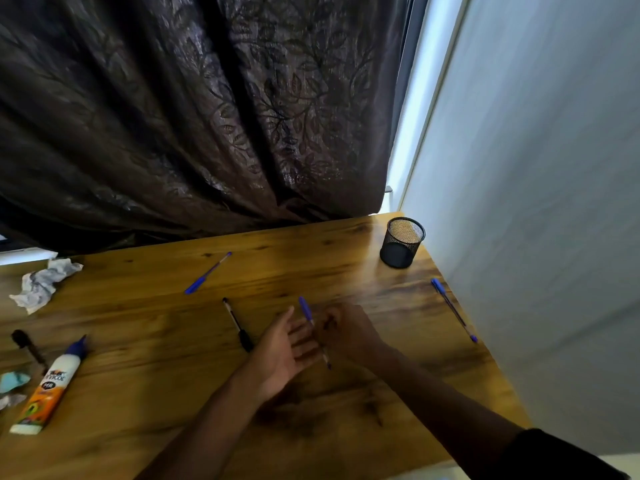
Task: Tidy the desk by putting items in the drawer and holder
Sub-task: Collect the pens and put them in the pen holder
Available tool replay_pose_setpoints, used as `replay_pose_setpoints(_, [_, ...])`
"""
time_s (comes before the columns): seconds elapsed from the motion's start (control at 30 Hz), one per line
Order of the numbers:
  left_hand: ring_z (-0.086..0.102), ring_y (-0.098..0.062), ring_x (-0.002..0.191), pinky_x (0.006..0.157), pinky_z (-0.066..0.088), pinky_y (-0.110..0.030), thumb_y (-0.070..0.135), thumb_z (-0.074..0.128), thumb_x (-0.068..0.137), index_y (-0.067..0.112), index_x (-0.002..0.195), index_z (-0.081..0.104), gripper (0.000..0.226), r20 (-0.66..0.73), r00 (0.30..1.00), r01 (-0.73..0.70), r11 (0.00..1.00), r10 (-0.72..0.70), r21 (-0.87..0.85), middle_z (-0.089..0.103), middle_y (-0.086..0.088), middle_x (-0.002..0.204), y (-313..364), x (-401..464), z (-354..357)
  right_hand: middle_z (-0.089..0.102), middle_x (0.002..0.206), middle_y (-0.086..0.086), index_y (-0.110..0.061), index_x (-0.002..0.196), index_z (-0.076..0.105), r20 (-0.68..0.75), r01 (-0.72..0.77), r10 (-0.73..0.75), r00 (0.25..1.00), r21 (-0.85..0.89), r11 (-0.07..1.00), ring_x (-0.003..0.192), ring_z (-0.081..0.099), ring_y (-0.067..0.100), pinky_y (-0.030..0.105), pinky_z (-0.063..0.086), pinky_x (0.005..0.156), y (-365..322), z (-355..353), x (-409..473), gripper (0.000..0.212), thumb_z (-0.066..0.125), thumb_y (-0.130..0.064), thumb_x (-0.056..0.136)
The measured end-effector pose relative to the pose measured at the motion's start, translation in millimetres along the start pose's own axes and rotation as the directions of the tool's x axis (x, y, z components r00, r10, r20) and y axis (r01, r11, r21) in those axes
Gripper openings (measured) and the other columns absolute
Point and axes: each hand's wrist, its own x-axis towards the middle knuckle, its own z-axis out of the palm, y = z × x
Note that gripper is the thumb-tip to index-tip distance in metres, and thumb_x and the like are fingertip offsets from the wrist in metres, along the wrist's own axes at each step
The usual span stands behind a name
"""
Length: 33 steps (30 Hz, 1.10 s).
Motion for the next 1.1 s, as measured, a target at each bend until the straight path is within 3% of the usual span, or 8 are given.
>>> replay_pose_setpoints(0.1, [0.065, -0.029, 0.091, 0.082, 0.05, -0.042, 0.052, 0.05, 0.098, 0.009, 0.136, 0.059, 0.058, 0.002, 1.0, 0.009, 0.999, -0.009, -0.04, 0.069, -0.013, 0.105, -3, 0, 7, 0.077, 0.088, -0.002, -0.024, 0.077, 0.075, 0.078, 0.083, -0.076, 0.994, -0.084, 0.993, 0.078, 0.071, 0.012, 0.031, 0.057, 0.069, -4, 3, -6, 0.008, 0.07, -0.023, 0.084])
replay_pose_setpoints(0.27, [0.066, -0.037, 0.111, 0.112, 0.04, -0.058, 0.043, 0.061, 0.09, 0.006, 0.139, 0.058, 0.062, 0.038, 0.999, 0.027, 0.989, -0.022, -0.146, 0.072, -0.017, 0.118, -8, 9, 0, 0.072, 0.077, 0.001, -0.016, 0.075, 0.072, 0.004, 0.169, -0.169, 0.986, -0.084, 0.982, 0.069, 0.066, 0.015, 0.031, 0.051, 0.063, 25, -18, -3, 0.019, 0.067, -0.032, 0.083])
replay_pose_setpoints(0.37, [0.061, -0.04, 0.124, 0.114, 0.038, -0.058, 0.041, 0.062, 0.087, 0.006, 0.137, 0.058, 0.061, 0.058, 0.998, 0.03, 0.986, -0.02, -0.163, 0.068, -0.02, 0.128, -10, 10, -5, 0.066, 0.076, -0.002, -0.022, 0.073, 0.064, -0.171, -0.076, 0.048, 0.984, -0.162, 0.984, 0.07, 0.063, 0.014, 0.034, 0.054, 0.063, 54, -49, 3, 0.019, 0.067, -0.029, 0.091])
replay_pose_setpoints(0.47, [0.06, -0.039, 0.126, 0.115, 0.037, -0.057, 0.041, 0.06, 0.089, 0.006, 0.138, 0.057, 0.06, 0.074, 0.997, 0.034, 0.985, -0.022, -0.17, 0.068, -0.02, 0.13, -12, 9, -7, 0.065, 0.102, 0.007, -0.016, 0.102, 0.063, -0.324, -0.304, 0.189, 0.927, -0.354, 0.884, 0.092, 0.066, 0.026, 0.033, 0.051, 0.071, 82, -84, 4, 0.008, 0.059, -0.021, 0.096])
replay_pose_setpoints(0.57, [0.06, -0.039, 0.126, 0.114, 0.038, -0.057, 0.041, 0.058, 0.094, 0.006, 0.138, 0.057, 0.057, 0.065, 0.998, 0.037, 0.986, -0.027, -0.162, 0.068, -0.019, 0.13, -13, 8, -8, 0.058, 0.122, 0.014, -0.011, 0.12, 0.058, -0.37, -0.408, 0.24, 0.898, -0.489, 0.771, 0.105, 0.065, 0.036, 0.036, 0.049, 0.075, 101, -109, 8, 0.024, 0.051, -0.009, 0.096])
replay_pose_setpoints(0.67, [0.061, -0.04, 0.125, 0.115, 0.038, -0.058, 0.041, 0.055, 0.098, 0.005, 0.139, 0.057, 0.055, 0.043, 0.998, 0.043, 0.987, -0.036, -0.157, 0.068, -0.019, 0.13, -13, 6, -9, 0.06, 0.12, 0.016, -0.006, 0.129, 0.056, -0.382, -0.46, 0.275, 0.882, -0.577, 0.675, 0.104, 0.066, 0.036, 0.04, 0.054, 0.079, 113, -121, 13, 0.032, 0.043, -0.007, 0.1])
replay_pose_setpoints(0.9, [0.062, -0.039, 0.124, 0.112, 0.041, -0.058, 0.043, 0.052, 0.101, 0.005, 0.14, 0.056, 0.054, -0.008, 1.0, 0.02, 0.991, -0.021, -0.136, 0.069, -0.018, 0.129, -10, -1, -16, 0.068, 0.115, 0.014, -0.011, 0.121, 0.063, -0.409, -0.478, 0.278, 0.869, -0.553, 0.682, 0.105, 0.067, 0.036, 0.039, 0.054, 0.078, 123, -131, 17, 0.029, 0.039, -0.013, 0.104])
replay_pose_setpoints(1.1, [0.061, -0.039, 0.126, 0.114, 0.039, -0.057, 0.042, 0.053, 0.101, 0.006, 0.14, 0.056, 0.053, -0.027, 1.0, -0.004, 0.988, 0.0, -0.153, 0.068, -0.018, 0.13, -5, -9, -20, 0.067, 0.103, 0.014, -0.015, 0.091, 0.057, -0.335, -0.348, 0.221, 0.916, -0.386, 0.854, 0.099, 0.065, 0.036, 0.033, 0.043, 0.068, 74, -108, 18, 0.008, 0.063, -0.016, 0.095])
